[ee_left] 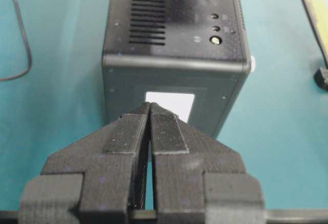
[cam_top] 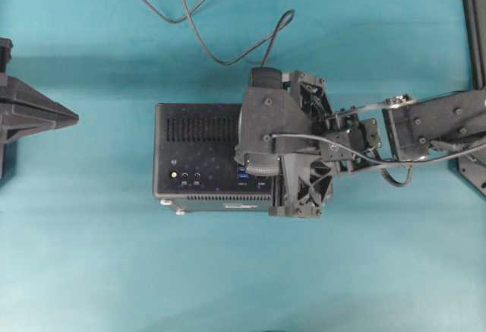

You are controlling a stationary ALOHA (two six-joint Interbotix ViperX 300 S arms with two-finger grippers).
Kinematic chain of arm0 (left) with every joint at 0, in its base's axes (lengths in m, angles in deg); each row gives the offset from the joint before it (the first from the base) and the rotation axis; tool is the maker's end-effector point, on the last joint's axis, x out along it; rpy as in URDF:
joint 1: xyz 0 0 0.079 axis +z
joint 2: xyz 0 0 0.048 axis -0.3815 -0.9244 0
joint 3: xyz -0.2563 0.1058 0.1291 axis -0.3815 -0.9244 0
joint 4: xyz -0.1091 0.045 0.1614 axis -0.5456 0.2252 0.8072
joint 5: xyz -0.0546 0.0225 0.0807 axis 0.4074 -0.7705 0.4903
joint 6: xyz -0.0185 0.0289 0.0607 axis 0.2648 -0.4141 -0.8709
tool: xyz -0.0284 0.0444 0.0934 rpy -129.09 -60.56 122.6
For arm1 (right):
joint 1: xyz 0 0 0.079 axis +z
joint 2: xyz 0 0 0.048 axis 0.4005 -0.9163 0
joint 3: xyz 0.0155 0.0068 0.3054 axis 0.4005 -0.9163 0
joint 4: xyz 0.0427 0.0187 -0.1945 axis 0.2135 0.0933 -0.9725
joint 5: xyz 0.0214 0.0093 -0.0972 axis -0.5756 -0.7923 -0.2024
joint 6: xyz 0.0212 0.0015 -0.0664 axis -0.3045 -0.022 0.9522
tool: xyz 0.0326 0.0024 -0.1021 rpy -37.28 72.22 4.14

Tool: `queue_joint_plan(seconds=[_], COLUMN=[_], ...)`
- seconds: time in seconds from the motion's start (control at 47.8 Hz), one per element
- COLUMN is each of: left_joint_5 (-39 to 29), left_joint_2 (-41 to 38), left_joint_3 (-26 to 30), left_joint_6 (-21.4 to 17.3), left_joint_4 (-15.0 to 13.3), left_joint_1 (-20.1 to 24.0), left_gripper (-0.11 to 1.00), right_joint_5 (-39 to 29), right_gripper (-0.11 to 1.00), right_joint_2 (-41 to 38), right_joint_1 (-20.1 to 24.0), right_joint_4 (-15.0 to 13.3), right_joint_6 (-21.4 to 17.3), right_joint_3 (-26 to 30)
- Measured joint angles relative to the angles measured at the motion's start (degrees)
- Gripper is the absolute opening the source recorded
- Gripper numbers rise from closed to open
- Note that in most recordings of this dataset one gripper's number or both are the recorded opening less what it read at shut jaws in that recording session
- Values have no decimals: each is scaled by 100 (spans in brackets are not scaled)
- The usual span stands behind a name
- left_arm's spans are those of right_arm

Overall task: Insert the USB into the PC box with both arms.
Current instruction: 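Lower the plug into the blue USB port with the right gripper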

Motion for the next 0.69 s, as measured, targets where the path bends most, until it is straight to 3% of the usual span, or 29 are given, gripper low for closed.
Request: queue_joint_plan(seconds=[0.126,0.23,0.691], left_joint_5=[9,0,0], left_joint_2=[0,0,0], left_joint_3=[0,0,0], left_joint_6=[9,18,26], left_joint_4=[0,0,0], left_joint_1=[0,0,0], left_gripper=[0,0,0], right_joint_5=[0,-18,-62], right_gripper=[50,62,59], right_joint_2=[0,0,167], right_joint_1=[18,26,35], right_joint_4=[18,0,-176], right_joint_6=[0,0,0], right_joint_3=[9,62,211])
